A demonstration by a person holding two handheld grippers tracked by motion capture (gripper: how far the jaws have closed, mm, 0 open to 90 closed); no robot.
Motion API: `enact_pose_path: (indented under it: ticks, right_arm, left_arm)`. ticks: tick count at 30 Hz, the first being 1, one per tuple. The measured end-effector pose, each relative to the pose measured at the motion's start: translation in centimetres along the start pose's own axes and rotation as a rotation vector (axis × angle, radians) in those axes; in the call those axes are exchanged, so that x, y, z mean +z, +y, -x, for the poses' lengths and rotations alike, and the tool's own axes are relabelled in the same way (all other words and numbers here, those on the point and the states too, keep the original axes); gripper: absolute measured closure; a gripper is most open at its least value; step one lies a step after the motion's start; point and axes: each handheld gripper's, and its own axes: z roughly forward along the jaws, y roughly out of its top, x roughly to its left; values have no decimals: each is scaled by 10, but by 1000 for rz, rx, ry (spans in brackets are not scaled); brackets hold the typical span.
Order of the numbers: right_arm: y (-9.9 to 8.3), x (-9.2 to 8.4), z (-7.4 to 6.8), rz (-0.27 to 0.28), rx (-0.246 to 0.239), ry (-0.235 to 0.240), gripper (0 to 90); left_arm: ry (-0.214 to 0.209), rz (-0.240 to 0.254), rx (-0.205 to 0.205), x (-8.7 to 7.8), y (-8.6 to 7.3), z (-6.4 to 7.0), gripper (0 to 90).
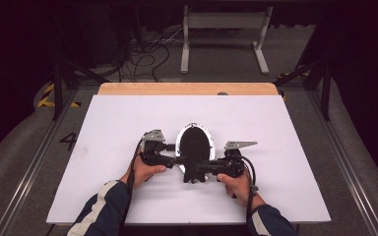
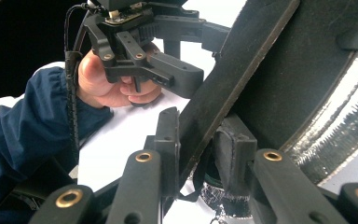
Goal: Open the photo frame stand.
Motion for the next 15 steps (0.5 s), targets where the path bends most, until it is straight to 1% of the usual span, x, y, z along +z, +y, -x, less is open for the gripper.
enact_pose_path:
  ticks: [1,2,4,5,6,7,8,9,10,11,12,13,14,15]
  right_arm:
    - [0,0,-1,-2,-2,-2,723]
    - [1,0,-1,-8,-2,-7,725]
    - [1,-1,-2,-11,6,-21,728]
    - [1,-1,-2,-10,4,-25,729]
    - [1,-1,-2,-10,4,-25,729]
    - [1,-2,-3,-11,3,-44,732]
    - [1,-2,-3,-11,3,-44,732]
    - [1,-2,-3,-11,1,-47,734]
    - [2,-2,-3,-12,-1,-55,734]
    - [2,-2,-3,-13,-3,-67,737]
    - [2,-2,-2,-9,-4,-74,740]
    - [1,-2,-2,-8,-4,-82,740]
    - [1,-2,-2,-7,0,-85,743]
    - [1,-2,-2,-6,2,-86,743]
  left_arm:
    - [-8,8,5,-2,0,-1,330]
    - [-18,16,-5,-3,0,-1,339]
    - [-22,28,1,-6,1,-1,349]
    - [-35,49,-10,-8,1,-1,349]
    - [-35,49,-10,-8,1,-1,358]
    - [-41,68,5,-12,2,-1,371]
    - [-41,68,5,-12,2,-1,379]
    - [-53,88,-9,-13,2,0,379]
    - [-69,110,-17,-16,2,-1,410]
    - [-79,119,-13,-17,3,0,451]
    - [-94,121,-3,-18,3,1,464]
    - [-101,122,8,-18,3,2,484]
    - [-99,115,31,-17,3,3,504]
    - [-84,109,43,-17,4,4,505]
